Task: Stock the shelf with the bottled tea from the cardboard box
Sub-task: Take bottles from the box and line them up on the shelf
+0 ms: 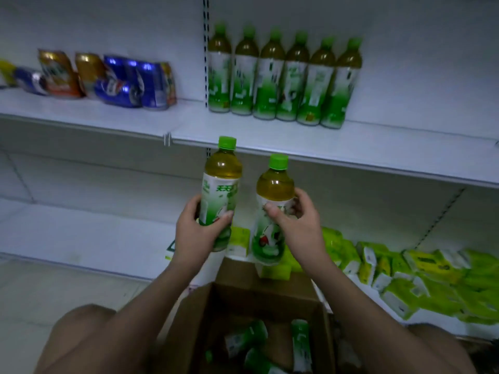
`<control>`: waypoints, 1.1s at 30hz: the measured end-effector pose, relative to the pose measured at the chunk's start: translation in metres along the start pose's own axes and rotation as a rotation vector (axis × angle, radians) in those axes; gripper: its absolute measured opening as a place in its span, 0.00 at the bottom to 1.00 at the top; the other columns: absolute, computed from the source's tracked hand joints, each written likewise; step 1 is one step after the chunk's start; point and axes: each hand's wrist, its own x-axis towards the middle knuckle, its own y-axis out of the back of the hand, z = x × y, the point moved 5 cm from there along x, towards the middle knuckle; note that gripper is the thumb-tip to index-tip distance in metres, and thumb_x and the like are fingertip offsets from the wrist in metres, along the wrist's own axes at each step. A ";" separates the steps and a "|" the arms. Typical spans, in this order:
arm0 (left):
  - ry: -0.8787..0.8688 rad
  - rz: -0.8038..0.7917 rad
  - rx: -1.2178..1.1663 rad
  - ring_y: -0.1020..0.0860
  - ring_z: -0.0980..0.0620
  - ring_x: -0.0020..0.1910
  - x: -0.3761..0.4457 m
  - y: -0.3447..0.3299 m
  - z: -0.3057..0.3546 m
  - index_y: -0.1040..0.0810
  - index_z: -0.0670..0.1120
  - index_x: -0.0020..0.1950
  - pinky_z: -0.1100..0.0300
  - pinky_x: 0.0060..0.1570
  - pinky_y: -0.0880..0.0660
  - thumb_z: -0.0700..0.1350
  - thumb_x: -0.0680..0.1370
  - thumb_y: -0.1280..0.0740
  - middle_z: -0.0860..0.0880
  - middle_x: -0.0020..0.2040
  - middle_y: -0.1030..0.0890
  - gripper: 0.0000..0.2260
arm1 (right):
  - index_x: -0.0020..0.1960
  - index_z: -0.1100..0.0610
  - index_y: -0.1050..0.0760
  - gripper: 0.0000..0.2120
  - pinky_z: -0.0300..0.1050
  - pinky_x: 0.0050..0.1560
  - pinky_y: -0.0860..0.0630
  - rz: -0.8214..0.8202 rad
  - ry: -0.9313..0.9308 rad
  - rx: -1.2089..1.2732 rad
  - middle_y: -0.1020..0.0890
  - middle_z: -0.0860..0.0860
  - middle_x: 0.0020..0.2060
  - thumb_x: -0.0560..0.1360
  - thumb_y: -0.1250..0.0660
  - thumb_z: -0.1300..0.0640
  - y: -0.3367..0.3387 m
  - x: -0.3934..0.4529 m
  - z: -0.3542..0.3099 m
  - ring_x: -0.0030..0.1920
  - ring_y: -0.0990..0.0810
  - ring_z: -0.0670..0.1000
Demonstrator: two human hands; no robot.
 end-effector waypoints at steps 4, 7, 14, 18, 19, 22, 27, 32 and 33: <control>-0.097 -0.017 -0.059 0.18 0.64 0.42 0.033 0.012 0.061 0.24 0.47 0.58 0.70 0.38 0.22 0.40 0.70 0.24 0.53 0.49 0.17 0.18 | 0.63 0.46 0.28 0.26 0.45 0.58 0.24 -0.029 0.084 0.054 0.19 0.49 0.57 0.67 0.25 0.47 0.001 0.021 -0.053 0.60 0.22 0.46; -0.164 -0.017 -0.077 0.19 0.61 0.46 0.058 0.016 0.103 0.25 0.48 0.60 0.70 0.41 0.21 0.41 0.70 0.24 0.52 0.51 0.18 0.21 | 0.64 0.46 0.29 0.24 0.43 0.50 0.21 -0.070 0.147 0.087 0.15 0.50 0.47 0.70 0.26 0.50 0.004 0.036 -0.093 0.50 0.17 0.46; -0.231 -0.076 -0.059 0.23 0.58 0.52 0.112 0.002 0.173 0.33 0.50 0.64 0.67 0.45 0.25 0.42 0.66 0.22 0.56 0.55 0.25 0.31 | 0.65 0.43 0.34 0.25 0.35 0.46 0.22 -0.086 0.224 0.118 0.21 0.44 0.53 0.72 0.29 0.47 0.008 0.083 -0.159 0.56 0.22 0.44; -0.232 -0.084 0.005 0.24 0.54 0.56 0.140 -0.006 0.181 0.32 0.49 0.65 0.58 0.54 0.23 0.42 0.64 0.20 0.54 0.57 0.24 0.33 | 0.61 0.40 0.37 0.20 0.29 0.38 0.29 -0.052 0.228 0.112 0.27 0.35 0.45 0.74 0.31 0.49 0.009 0.109 -0.173 0.45 0.27 0.34; -0.226 -0.090 0.019 0.24 0.53 0.56 0.145 -0.008 0.181 0.32 0.50 0.63 0.58 0.54 0.24 0.42 0.65 0.20 0.54 0.56 0.24 0.32 | 0.61 0.41 0.37 0.20 0.31 0.40 0.29 -0.050 0.224 0.123 0.27 0.36 0.45 0.74 0.31 0.50 0.008 0.116 -0.173 0.46 0.27 0.34; -0.203 -0.105 0.072 0.25 0.53 0.55 0.156 -0.013 0.173 0.32 0.50 0.63 0.58 0.53 0.24 0.42 0.65 0.21 0.54 0.56 0.25 0.31 | 0.63 0.41 0.38 0.22 0.35 0.44 0.28 -0.041 0.216 0.137 0.27 0.36 0.47 0.74 0.31 0.49 0.003 0.133 -0.168 0.47 0.27 0.35; -0.159 -0.106 0.177 0.26 0.51 0.58 0.174 -0.015 0.150 0.34 0.49 0.68 0.53 0.58 0.24 0.44 0.66 0.21 0.49 0.65 0.25 0.35 | 0.62 0.41 0.39 0.22 0.52 0.61 0.24 -0.035 0.170 0.159 0.23 0.45 0.55 0.74 0.31 0.49 -0.014 0.154 -0.147 0.58 0.22 0.49; -0.179 -0.138 0.204 0.26 0.54 0.56 0.193 -0.016 0.137 0.33 0.49 0.68 0.58 0.54 0.25 0.46 0.69 0.24 0.51 0.62 0.25 0.31 | 0.65 0.41 0.40 0.23 0.54 0.67 0.28 0.013 0.166 0.178 0.24 0.49 0.63 0.75 0.32 0.47 -0.029 0.176 -0.133 0.63 0.25 0.50; -0.186 -0.147 0.204 0.26 0.55 0.55 0.197 -0.017 0.136 0.33 0.49 0.68 0.60 0.52 0.26 0.46 0.69 0.24 0.53 0.59 0.25 0.31 | 0.66 0.41 0.40 0.24 0.53 0.67 0.29 0.022 0.173 0.179 0.25 0.48 0.64 0.76 0.33 0.47 -0.032 0.180 -0.131 0.64 0.26 0.50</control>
